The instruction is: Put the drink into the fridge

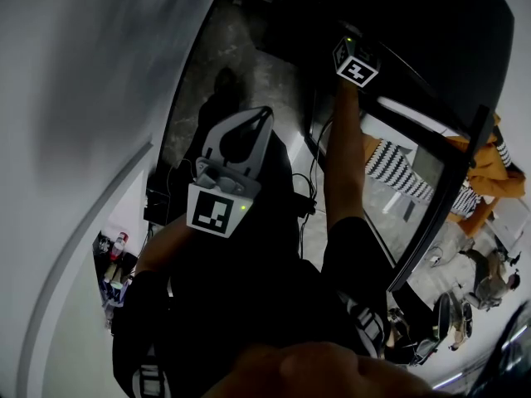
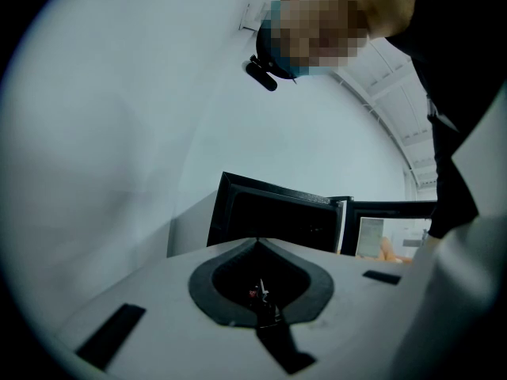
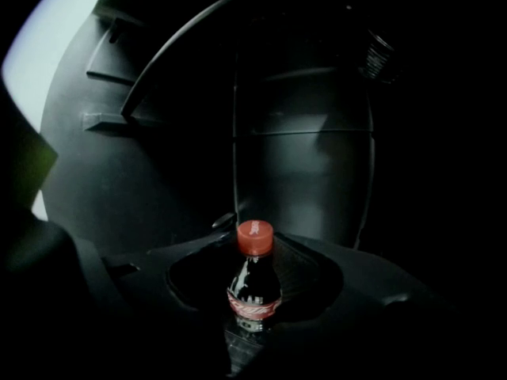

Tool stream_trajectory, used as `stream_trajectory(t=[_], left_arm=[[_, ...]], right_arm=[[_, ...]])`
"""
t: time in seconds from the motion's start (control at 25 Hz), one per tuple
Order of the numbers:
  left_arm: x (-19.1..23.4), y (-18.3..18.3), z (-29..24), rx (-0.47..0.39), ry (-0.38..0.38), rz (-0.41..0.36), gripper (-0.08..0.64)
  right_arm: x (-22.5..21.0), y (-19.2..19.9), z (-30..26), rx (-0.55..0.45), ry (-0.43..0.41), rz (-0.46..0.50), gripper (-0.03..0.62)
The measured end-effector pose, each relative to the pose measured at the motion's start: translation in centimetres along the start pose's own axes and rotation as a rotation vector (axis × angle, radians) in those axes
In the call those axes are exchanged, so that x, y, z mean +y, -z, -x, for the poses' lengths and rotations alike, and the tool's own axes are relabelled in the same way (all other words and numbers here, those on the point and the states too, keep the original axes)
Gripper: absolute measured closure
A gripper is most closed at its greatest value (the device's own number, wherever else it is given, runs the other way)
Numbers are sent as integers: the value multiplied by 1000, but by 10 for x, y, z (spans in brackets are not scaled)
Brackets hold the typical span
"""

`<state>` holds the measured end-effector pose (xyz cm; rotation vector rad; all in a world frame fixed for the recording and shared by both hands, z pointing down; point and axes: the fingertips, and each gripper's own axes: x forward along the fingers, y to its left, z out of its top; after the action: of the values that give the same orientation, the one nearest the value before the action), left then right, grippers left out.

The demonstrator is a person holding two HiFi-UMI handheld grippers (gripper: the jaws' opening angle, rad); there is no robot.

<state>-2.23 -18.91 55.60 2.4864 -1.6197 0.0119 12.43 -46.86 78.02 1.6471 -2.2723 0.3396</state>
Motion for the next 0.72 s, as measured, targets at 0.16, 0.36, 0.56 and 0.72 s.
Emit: stream_trajectory(t=[0.16,0.36,0.56,0.72], left_arm=[[2,0,1,4,0,2,555],[3,-2,3,8,-2,5,555],[3,-4,6,16,-4,7,555],[1,-11,8,16,-6,10,555]], right_arm=[[-3,6,-2,7,5,-14,466],[-2,3,-2,-4,-1,-3,457],[0,5,2,-3,7,-4,400],[1,3,11,14,24,-17,394]])
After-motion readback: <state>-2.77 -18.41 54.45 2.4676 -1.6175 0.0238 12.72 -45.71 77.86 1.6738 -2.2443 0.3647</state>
